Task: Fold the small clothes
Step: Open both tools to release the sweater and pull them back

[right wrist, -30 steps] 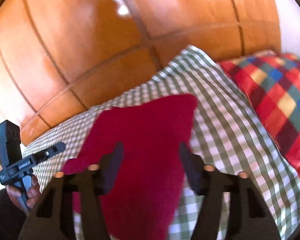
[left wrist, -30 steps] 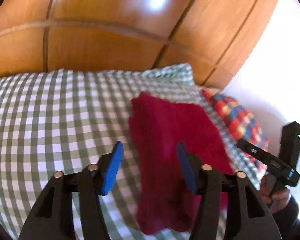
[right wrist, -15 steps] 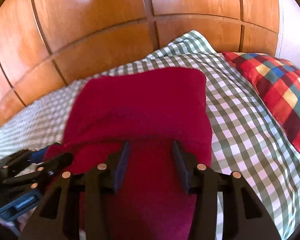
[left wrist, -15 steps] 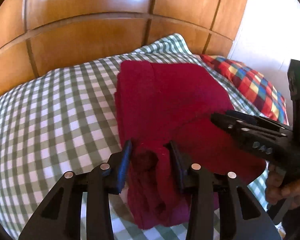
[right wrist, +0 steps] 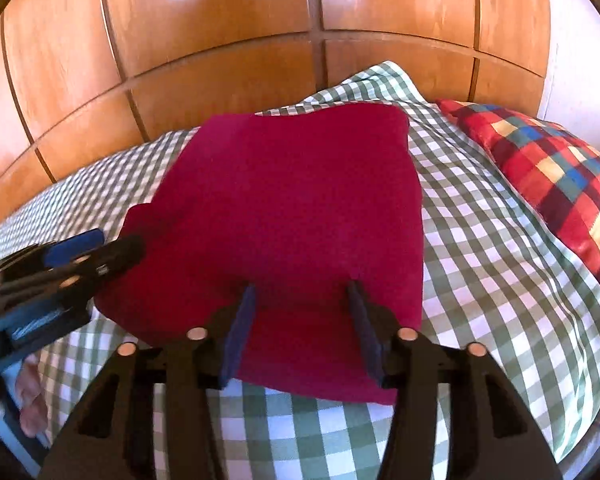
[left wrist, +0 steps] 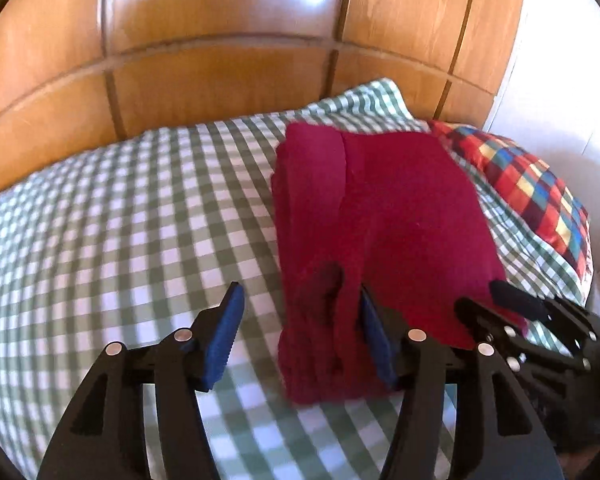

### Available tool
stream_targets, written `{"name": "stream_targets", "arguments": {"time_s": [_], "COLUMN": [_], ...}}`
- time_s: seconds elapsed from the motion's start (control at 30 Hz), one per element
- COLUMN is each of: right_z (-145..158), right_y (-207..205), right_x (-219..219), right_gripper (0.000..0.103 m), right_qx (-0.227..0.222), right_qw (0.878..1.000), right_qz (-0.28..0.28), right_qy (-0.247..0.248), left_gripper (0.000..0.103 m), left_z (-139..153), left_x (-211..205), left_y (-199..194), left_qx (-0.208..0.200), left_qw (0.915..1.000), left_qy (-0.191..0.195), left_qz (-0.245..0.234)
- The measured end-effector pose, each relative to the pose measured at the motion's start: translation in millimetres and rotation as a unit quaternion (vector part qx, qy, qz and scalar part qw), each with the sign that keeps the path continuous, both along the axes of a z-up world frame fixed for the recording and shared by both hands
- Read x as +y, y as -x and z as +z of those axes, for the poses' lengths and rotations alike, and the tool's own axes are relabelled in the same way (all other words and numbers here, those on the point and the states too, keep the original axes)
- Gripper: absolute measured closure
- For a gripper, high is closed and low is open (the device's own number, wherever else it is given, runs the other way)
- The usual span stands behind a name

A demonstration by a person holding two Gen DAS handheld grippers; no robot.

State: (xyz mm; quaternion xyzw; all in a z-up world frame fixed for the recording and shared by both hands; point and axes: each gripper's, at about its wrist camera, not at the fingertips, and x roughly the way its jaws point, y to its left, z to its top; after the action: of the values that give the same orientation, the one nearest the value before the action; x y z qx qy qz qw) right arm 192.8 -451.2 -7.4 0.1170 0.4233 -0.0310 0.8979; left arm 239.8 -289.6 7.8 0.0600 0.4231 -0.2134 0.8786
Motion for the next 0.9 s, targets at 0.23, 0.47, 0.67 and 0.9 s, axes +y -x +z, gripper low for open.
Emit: {"name": "stream_targets", "arguments": {"time_s": [0.23,0.47,0.67,0.9], "right_z": [13.3,29.4,33.1,-1.2], "right_y": [20.8,48.1,48.2,-4.1], "right_x": [18.8,28.1,39.2,38.8], "right_gripper": [0.021,0.027,0.041,0.051], "right_qx": [-0.013,-0.043,-0.045,0.011], "right_qw": [0.999,0.996,0.997,0.999], "right_qz": [-0.023,-0.059,-0.016,-0.003], "right_qy": [0.024,0.053,0.054,0.033], "left_gripper": [0.037,0.037,0.037,0.032], "left_z": [34.9,52.4,58.1,48.4], "left_x": [28.4,42.0,49.0,54.6], "left_y": [37.6,59.4,64.0,54.9], "left_qx": [-0.051,-0.066,-0.067,-0.054], "left_qw": [0.9986,0.9975,0.9973,0.9977], "left_qy": [-0.004,-0.006,0.000,-0.001], "left_qz": [0.012,0.024,0.031,0.041]}}
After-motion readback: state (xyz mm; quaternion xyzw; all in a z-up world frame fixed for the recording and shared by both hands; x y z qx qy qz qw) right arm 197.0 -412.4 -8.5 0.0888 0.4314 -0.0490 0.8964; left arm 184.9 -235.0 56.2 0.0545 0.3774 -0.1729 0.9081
